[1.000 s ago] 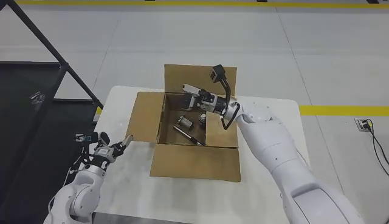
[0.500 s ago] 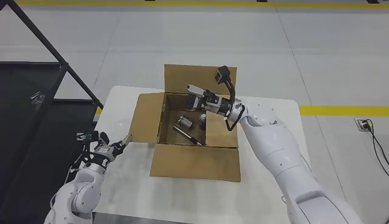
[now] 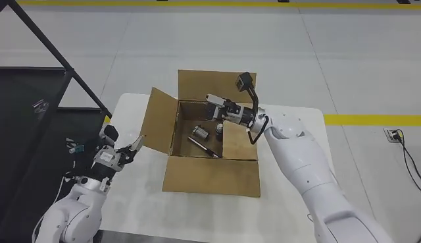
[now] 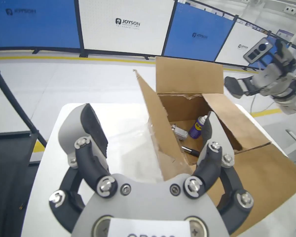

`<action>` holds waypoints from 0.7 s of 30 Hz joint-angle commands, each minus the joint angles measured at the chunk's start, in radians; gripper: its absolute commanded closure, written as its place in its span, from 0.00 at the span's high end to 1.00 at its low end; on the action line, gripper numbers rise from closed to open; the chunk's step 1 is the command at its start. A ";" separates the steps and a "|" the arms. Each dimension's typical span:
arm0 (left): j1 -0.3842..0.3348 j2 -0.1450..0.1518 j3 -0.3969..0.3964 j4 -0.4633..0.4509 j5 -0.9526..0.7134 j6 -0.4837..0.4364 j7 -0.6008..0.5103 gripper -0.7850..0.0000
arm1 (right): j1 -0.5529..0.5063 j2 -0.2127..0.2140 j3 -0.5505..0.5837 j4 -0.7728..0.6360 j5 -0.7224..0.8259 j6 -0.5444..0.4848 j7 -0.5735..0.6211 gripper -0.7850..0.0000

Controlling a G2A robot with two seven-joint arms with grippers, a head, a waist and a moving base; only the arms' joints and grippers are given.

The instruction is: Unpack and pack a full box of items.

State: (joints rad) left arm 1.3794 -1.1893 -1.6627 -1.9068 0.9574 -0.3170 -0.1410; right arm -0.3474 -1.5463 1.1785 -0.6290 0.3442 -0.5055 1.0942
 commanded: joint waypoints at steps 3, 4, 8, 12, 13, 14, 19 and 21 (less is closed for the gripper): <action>-0.036 -0.001 0.066 -0.029 -0.007 -0.026 -0.052 1.00 | -0.033 0.017 0.033 -0.035 0.011 -0.023 -0.008 1.00; -0.056 -0.002 0.087 -0.018 -0.025 -0.033 -0.069 1.00 | -0.045 0.023 0.044 -0.049 0.010 -0.033 -0.009 1.00; -0.153 -0.010 0.192 0.048 -0.079 -0.032 -0.141 1.00 | -0.121 0.051 0.108 -0.146 0.014 -0.090 -0.046 1.00; -0.268 -0.024 0.303 0.148 -0.108 0.008 -0.193 1.00 | -0.238 0.084 0.185 -0.300 0.002 -0.113 -0.062 1.00; -0.295 -0.029 0.329 0.175 -0.125 0.012 -0.204 1.00 | -0.269 0.092 0.205 -0.343 -0.007 -0.109 -0.067 1.00; -0.323 -0.033 0.353 0.206 -0.125 0.020 -0.216 1.00 | -0.301 0.100 0.226 -0.387 -0.018 -0.104 -0.077 1.00; -0.393 -0.045 0.428 0.295 -0.133 0.021 -0.254 1.00 | -0.417 0.127 0.297 -0.547 -0.071 -0.051 -0.116 1.00; -0.393 -0.045 0.428 0.295 -0.133 0.021 -0.254 1.00 | -0.417 0.127 0.297 -0.547 -0.071 -0.051 -0.116 1.00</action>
State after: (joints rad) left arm 0.9837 -1.2345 -1.2322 -1.6077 0.8225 -0.2966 -0.3961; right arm -0.7688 -1.4185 1.4776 -1.1825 0.2708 -0.5546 0.9767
